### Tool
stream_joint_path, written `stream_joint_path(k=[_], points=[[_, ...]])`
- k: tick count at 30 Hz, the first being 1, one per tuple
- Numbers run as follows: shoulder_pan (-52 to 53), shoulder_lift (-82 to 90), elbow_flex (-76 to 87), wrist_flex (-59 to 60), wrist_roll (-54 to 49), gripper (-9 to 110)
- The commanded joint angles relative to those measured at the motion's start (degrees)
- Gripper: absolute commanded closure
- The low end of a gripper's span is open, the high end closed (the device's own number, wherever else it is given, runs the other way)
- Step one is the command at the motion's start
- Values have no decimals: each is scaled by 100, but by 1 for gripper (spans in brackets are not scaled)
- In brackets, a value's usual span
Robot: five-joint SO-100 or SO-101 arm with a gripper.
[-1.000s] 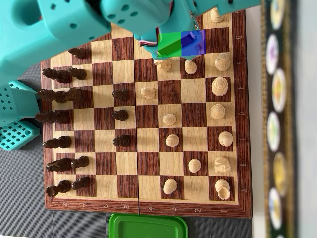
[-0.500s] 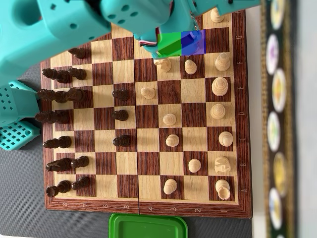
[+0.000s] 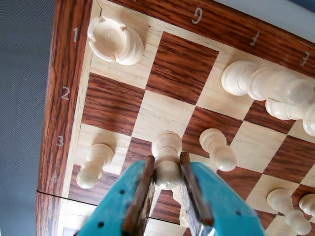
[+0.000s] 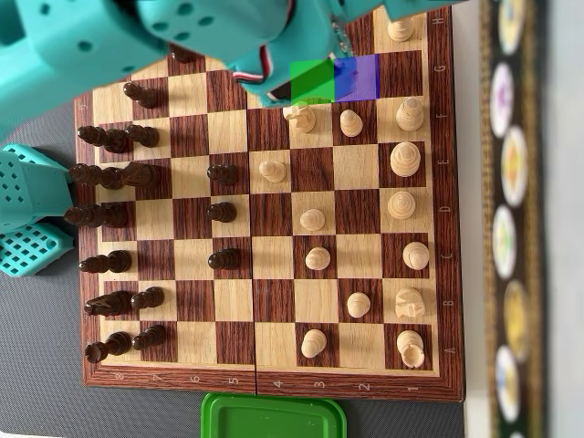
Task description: Play chess
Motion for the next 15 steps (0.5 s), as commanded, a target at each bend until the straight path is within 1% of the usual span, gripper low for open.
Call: stream_joint_path(k=[1, 15], points=[[35, 536, 114, -44, -35, 96], [-79, 1318, 1143, -70, 35, 96]])
